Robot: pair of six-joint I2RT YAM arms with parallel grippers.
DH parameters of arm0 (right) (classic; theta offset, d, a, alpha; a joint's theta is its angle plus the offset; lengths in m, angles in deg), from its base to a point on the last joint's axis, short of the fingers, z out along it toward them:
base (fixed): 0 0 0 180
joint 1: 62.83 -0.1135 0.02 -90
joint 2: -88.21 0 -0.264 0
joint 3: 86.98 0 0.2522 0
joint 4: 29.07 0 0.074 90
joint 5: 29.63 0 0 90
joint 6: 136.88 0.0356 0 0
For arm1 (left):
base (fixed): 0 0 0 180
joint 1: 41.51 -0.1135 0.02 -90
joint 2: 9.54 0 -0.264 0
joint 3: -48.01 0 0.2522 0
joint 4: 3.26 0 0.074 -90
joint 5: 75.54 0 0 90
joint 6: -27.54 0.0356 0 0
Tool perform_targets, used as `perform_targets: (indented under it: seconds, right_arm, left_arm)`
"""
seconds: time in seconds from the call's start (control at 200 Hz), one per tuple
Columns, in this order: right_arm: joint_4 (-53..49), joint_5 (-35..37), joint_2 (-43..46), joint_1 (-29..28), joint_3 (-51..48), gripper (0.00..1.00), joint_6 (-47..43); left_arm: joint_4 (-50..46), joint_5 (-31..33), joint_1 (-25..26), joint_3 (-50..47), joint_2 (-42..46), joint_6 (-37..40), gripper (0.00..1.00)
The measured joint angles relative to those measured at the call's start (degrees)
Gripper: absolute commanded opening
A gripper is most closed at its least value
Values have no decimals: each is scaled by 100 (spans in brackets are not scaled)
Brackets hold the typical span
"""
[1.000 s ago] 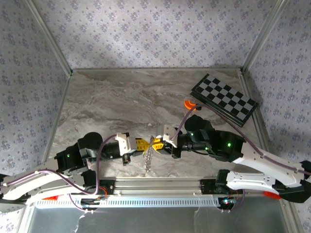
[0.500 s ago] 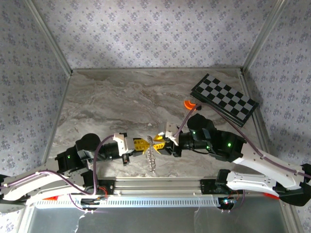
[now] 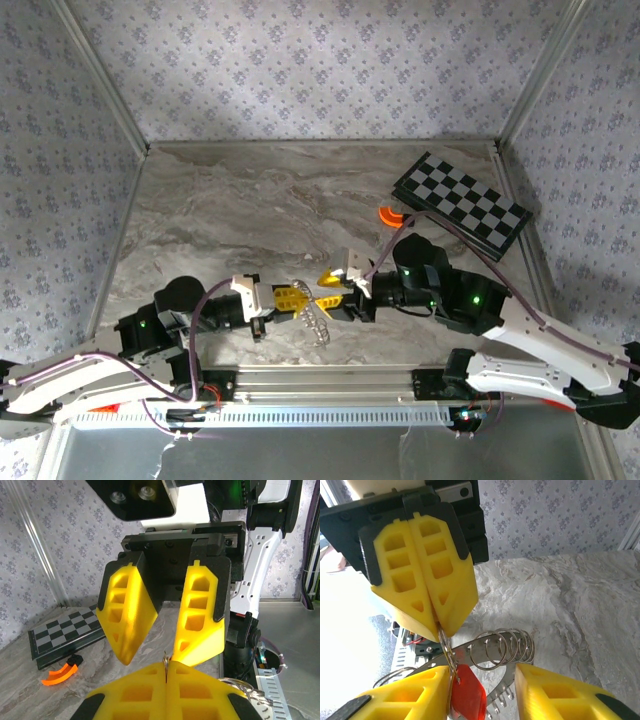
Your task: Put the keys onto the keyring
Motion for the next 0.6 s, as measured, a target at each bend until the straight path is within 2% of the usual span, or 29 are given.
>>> perform_targets:
  seconds: [0.6]
  right_arm:
    - [219, -236, 175, 96, -138, 52, 133]
  left_arm:
    - [59, 28, 0, -114, 181, -22, 0]
